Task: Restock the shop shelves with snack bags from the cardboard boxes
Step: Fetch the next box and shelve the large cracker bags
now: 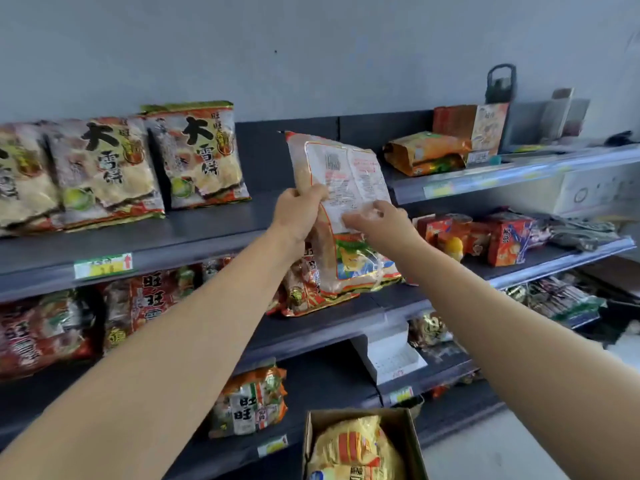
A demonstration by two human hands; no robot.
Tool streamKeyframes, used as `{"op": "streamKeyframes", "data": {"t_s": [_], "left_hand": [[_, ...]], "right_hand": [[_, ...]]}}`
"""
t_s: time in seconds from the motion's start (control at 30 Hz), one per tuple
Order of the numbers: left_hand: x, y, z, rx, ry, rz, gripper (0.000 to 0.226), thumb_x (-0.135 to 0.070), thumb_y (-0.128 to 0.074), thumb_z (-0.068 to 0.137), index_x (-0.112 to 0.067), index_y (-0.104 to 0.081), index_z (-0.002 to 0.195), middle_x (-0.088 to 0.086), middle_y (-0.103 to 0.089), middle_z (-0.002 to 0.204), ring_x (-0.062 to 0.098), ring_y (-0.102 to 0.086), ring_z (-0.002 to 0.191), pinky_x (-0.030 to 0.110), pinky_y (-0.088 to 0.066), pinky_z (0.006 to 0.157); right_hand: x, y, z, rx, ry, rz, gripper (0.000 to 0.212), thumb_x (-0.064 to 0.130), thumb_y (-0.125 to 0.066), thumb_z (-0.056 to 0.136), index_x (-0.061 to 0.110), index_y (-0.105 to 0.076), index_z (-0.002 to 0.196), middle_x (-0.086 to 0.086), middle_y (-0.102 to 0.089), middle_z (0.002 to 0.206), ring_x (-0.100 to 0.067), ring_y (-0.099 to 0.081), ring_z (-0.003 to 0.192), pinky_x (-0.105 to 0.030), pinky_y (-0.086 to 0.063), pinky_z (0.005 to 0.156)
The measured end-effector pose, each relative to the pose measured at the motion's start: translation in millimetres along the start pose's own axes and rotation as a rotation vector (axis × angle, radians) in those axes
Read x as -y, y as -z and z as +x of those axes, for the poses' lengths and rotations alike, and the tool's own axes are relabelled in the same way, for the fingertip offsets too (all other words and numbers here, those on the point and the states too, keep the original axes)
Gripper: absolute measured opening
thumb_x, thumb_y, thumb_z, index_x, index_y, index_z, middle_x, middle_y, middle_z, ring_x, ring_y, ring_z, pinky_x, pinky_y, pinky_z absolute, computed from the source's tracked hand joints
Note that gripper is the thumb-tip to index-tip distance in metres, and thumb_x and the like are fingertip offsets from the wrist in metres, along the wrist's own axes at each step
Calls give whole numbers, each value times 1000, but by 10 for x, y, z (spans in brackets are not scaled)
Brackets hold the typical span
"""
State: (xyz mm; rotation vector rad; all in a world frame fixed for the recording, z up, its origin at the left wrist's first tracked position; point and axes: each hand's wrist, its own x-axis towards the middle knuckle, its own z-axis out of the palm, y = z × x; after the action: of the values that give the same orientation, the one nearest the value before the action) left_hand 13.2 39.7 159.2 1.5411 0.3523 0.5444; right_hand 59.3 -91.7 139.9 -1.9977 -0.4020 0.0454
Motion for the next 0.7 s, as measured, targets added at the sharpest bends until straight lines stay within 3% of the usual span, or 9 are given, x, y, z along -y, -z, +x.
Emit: {"op": "streamKeyframes", "data": {"t_s": [0.1, 0.17, 0.23, 0.3, 0.37, 0.5, 0.6, 0.7], "left_hand": [[-356, 169, 43, 32, -51, -97, 25, -21, -63, 84, -3, -57, 101, 6, -63, 70, 20, -60, 61, 29, -49, 57], [-558, 274, 33, 132, -92, -136, 19, -21, -63, 87, -4, -64, 96, 6, -71, 76, 18, -67, 66, 29, -56, 60], [-702, 347, 15, 232, -141, -125, 21, -26, -62, 90, -5, -65, 90, 4, -69, 73, 15, -66, 66, 26, -54, 57], [-796, 399, 11, 287, -164, -107, 32, -38, -58, 91, -8, -66, 100, 5, -70, 83, 17, -67, 76, 32, -57, 68], [-828, 459, 74, 313, -148, -131, 34, -43, -52, 93, -14, -65, 105, 1, -71, 85, 17, -67, 82, 36, -56, 77], [-738, 559, 329, 298, -132, -56, 28, -20, -54, 95, -17, -60, 122, 4, -65, 113, 21, -60, 102, 40, -51, 89], [-615, 663, 646, 53, -148, 117, 34, -5, -60, 90, -10, -56, 123, 9, -62, 122, 26, -56, 116, 37, -48, 88], [-474, 807, 1005, -79, -51, 248, 65, -12, -73, 82, -9, -37, 136, 8, -48, 136, 25, -45, 126, 38, -36, 103]], "right_hand": [[447, 20, 30, 145, 174, 127, 61, 47, -65, 82, 19, -44, 132, 1, -49, 126, -18, -53, 109, -30, -47, 85], [677, 32, 48, 318, 244, 215, 50, 40, -68, 84, 17, -47, 123, 6, -58, 116, -10, -59, 98, -22, -46, 74], [837, 27, 101, 449, 294, 228, 39, 31, -68, 85, 19, -52, 118, 7, -65, 107, -7, -64, 94, -19, -50, 73], [909, 12, 217, 521, 330, 247, 28, 19, -69, 85, 22, -62, 111, 6, -71, 100, -5, -67, 92, -19, -53, 77], [921, -1, 372, 468, 309, 253, 28, 9, -72, 80, 15, -66, 107, -2, -72, 101, -16, -68, 97, -31, -54, 88], [886, -78, 666, 259, 227, 332, 33, -3, -69, 73, 6, -64, 105, -12, -70, 102, -28, -68, 95, -42, -56, 85], [848, -165, 861, 199, 196, 368, 36, -2, -68, 73, 8, -62, 107, -12, -70, 103, -29, -69, 94, -46, -57, 84], [818, -222, 1096, 203, 166, 469, 40, -5, -64, 74, 9, -60, 112, -14, -70, 105, -32, -69, 95, -51, -56, 84]]}}
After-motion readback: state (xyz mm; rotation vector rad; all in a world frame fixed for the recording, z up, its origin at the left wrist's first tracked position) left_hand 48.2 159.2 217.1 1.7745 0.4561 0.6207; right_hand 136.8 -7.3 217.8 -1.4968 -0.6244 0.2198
